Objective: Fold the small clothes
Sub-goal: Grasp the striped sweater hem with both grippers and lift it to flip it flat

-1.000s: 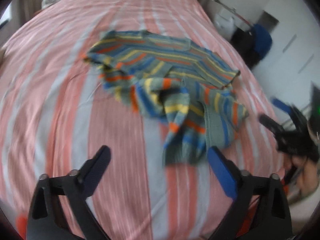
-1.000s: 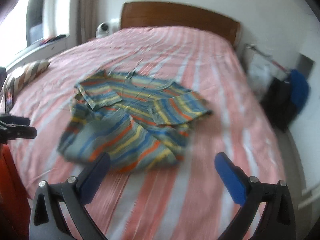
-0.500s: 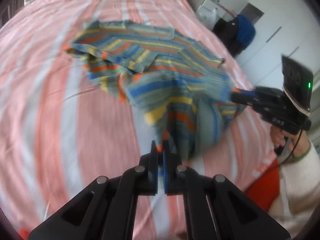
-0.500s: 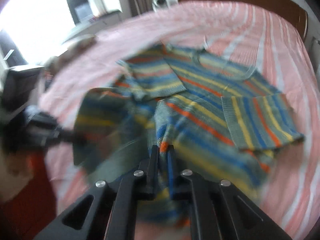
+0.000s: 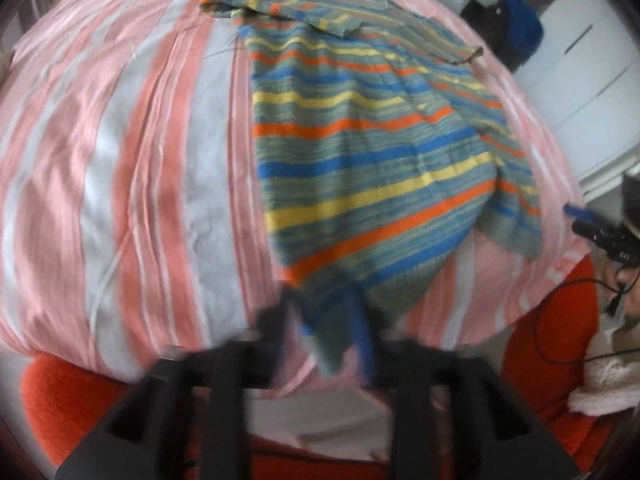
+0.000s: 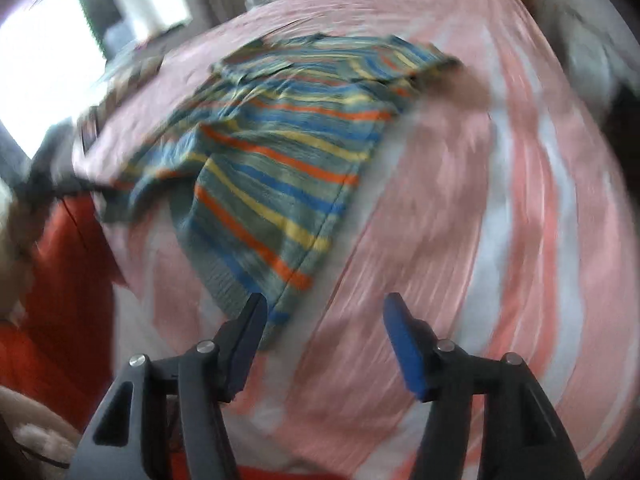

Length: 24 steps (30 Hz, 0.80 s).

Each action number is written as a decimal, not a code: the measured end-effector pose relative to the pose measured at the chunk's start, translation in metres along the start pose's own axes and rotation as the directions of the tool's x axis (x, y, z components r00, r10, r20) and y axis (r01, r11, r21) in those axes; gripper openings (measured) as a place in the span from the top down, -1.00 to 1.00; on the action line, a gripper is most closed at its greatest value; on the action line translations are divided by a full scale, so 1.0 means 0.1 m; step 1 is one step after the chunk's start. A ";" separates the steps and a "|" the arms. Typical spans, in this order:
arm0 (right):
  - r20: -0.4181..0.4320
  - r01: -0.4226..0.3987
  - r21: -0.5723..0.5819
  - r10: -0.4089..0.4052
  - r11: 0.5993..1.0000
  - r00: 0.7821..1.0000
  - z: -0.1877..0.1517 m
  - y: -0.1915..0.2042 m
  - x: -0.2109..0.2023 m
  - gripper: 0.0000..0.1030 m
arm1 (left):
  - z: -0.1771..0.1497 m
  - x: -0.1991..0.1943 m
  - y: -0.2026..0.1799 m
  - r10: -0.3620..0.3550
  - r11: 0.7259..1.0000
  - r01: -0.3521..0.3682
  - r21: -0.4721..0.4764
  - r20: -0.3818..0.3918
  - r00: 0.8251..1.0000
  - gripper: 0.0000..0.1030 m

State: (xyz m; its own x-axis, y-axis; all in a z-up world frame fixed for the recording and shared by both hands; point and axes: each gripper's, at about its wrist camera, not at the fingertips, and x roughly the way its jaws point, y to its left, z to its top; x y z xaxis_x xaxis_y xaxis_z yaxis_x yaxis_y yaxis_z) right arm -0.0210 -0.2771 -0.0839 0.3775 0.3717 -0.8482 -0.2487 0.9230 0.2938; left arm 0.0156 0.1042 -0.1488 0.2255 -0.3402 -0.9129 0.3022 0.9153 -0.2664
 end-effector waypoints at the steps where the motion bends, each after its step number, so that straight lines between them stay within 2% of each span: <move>1: 0.023 -0.082 0.081 0.080 0.993 0.997 -0.04 -0.07 -0.01 -0.37 | -0.03 -0.01 -0.01 0.002 1.000 -0.001 -0.004 0.013 1.000 -0.29; 3: 0.035 -0.194 0.197 0.191 0.961 0.981 -0.08 -0.13 0.13 -0.40 | -0.08 0.07 -0.07 0.018 1.000 -0.018 0.009 0.007 1.000 -0.31; 4: 0.017 -0.220 0.223 0.222 0.950 0.975 -0.09 -0.12 0.24 -0.40 | -0.10 0.14 -0.11 0.026 1.000 -0.026 0.017 -0.006 1.000 -0.22; 5: -0.027 -0.230 0.225 0.242 0.947 0.970 -0.09 -0.06 0.43 -0.40 | -0.10 0.18 -0.15 0.035 0.999 -0.035 0.021 -0.015 0.999 0.12; 6: -0.058 -0.229 0.211 0.246 0.950 0.968 -0.11 -0.01 0.54 -0.38 | -0.10 0.24 -0.16 0.065 0.998 -0.064 0.018 -0.023 0.998 0.37; 7: -0.073 -0.224 0.195 0.242 0.955 0.968 -0.11 0.05 0.63 -0.12 | -0.03 0.34 -0.17 0.095 0.995 -0.095 0.006 -0.024 0.995 0.95; 8: -0.077 -0.215 0.178 0.231 0.960 0.970 -0.09 0.09 0.68 0.14 | -0.01 0.35 -0.13 0.109 0.994 -0.109 -0.020 -0.027 0.994 0.98; 9: -0.075 -0.201 0.176 0.216 0.964 0.973 -0.07 0.11 0.69 0.92 | 0.01 0.30 -0.04 0.062 0.996 -0.064 -0.069 -0.033 0.998 0.99; 11: -0.060 -0.191 0.196 0.206 0.962 0.977 0.00 0.10 0.55 0.90 | 0.01 0.08 0.10 0.047 0.992 -0.047 -0.115 -0.002 0.999 1.00; 14: -0.057 -0.106 0.135 0.115 0.985 0.992 0.07 0.17 -0.02 0.90 | -0.04 -0.35 0.27 0.063 0.989 -0.057 -0.134 0.046 0.997 1.00; 15: -0.069 -0.071 0.129 0.080 0.989 0.994 0.06 0.19 -0.19 0.90 | -0.07 -0.46 0.31 0.059 0.988 -0.050 -0.146 0.053 0.997 1.00; 17: -0.096 -0.046 0.138 0.060 0.989 0.994 0.05 0.17 -0.28 0.91 | -0.10 -0.54 0.33 0.026 0.987 -0.020 -0.162 0.037 0.999 1.00; 18: -0.110 -0.037 0.150 0.054 0.988 0.992 0.04 0.15 -0.27 0.91 | -0.13 -0.52 0.30 0.028 0.987 -0.025 -0.156 0.016 0.999 1.00; 20: -0.172 0.016 0.145 0.010 0.989 0.985 -0.08 0.15 -0.14 0.91 | -0.15 -0.40 0.23 0.081 0.990 -0.083 -0.118 -0.018 0.997 1.00; 24: -0.264 0.089 0.191 -0.036 0.978 0.964 -0.27 -0.03 0.38 0.91 | -0.22 0.00 0.26 0.171 0.977 -0.183 -0.108 -0.110 0.979 1.00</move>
State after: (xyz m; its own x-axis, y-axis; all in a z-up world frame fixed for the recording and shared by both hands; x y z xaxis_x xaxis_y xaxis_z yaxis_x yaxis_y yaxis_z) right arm -0.0302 -0.2685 -0.1287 0.1370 0.2985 -0.9445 -0.0393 0.9544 0.2959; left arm 0.0029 0.1330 -0.1628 0.1708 -0.1529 -0.9734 0.1545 0.9798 -0.1268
